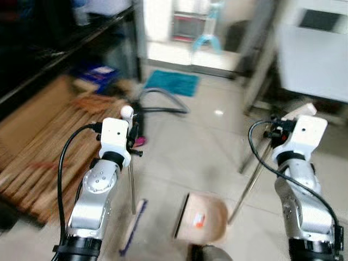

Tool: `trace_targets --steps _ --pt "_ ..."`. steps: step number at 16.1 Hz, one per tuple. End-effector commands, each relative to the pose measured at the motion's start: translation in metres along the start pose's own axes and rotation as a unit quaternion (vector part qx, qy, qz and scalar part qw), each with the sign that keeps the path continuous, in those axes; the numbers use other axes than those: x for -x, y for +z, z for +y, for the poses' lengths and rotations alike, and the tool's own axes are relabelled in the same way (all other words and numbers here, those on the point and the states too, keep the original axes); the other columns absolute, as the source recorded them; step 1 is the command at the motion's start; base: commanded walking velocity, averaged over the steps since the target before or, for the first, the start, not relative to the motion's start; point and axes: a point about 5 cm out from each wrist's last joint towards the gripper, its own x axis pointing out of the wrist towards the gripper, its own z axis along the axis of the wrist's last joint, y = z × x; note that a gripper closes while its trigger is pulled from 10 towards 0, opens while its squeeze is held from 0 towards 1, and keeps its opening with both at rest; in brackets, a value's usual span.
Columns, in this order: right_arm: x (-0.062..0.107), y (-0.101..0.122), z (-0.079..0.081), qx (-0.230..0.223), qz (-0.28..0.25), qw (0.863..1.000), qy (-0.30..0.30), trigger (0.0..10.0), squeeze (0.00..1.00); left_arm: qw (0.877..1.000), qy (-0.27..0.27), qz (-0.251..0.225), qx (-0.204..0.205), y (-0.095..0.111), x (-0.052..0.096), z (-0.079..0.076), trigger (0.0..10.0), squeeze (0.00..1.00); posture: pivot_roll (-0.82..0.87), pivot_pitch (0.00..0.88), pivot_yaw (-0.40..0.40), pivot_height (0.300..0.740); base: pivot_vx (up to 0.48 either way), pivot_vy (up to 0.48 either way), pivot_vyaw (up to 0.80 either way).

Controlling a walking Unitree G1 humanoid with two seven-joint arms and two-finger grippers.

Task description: Sweep floor

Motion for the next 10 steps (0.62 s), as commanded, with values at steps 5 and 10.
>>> trace_targets --steps 5,10 --pt "-0.0033 0.0032 0.0021 -0.007 -0.009 1.0 0.001 10.0 0.0 0.999 0.013 -0.022 -0.02 0.0092 -0.0047 0.0051 10.0 0.0 0.0 0.0 -0.008 0.74 0.0 0.0 -0.78" --pt "-0.0025 0.0025 0.0037 -0.006 -0.006 1.0 0.008 10.0 0.0 0.999 0.009 -0.03 -0.007 0.0105 -0.0079 0.0025 10.0 0.0 -0.01 0.0 -0.01 0.74 0.0 0.0 -0.8"
